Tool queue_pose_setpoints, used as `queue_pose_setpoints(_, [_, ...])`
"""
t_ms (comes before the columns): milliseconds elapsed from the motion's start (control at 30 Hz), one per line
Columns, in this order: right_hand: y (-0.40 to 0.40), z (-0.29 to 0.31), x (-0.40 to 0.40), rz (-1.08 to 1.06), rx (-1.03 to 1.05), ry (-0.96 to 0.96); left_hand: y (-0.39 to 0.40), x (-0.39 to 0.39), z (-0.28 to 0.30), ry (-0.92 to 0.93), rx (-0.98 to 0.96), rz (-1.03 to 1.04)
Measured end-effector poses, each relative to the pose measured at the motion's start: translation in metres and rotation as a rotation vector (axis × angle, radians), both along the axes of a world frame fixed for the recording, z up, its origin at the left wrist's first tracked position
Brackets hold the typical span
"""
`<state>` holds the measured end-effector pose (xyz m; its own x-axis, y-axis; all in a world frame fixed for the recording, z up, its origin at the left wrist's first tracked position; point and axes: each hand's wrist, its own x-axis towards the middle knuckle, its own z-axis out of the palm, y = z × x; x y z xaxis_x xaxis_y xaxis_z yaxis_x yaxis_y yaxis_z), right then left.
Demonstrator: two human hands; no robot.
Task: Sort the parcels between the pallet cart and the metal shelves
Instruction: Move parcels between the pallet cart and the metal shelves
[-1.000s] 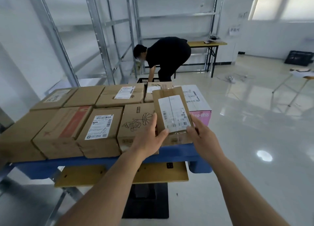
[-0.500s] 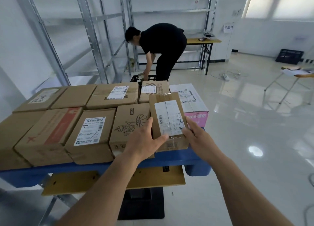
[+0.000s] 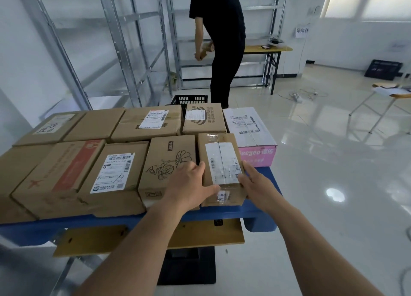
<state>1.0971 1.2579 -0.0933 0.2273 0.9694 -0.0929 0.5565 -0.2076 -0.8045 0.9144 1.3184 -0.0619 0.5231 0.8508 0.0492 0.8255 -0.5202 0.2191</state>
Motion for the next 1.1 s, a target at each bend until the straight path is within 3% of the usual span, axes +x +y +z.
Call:
queue_pose_setpoints(133, [0.002,-0.003,-0.005,0.07,-0.01,-0.136,0.005,-0.001,-0.005,0.048,0.07,-0.044])
queue_pose_setpoints(633, [0.014,-0.008,-0.008,0.056,-0.054,-0.129,0.014,-0.013,-0.021,0.115,0.208,-0.063])
queue_pose_setpoints(867, [0.015,0.003,-0.021,-0.041,-0.007,-0.394,0.005,-0.029,-0.016,-0.006,0.175,-0.074])
queue_pose_setpoints(1100, [0.011,0.031,-0.058,-0.017,0.173,-0.606,-0.019,-0.078,-0.009,-0.093,0.2,0.123])
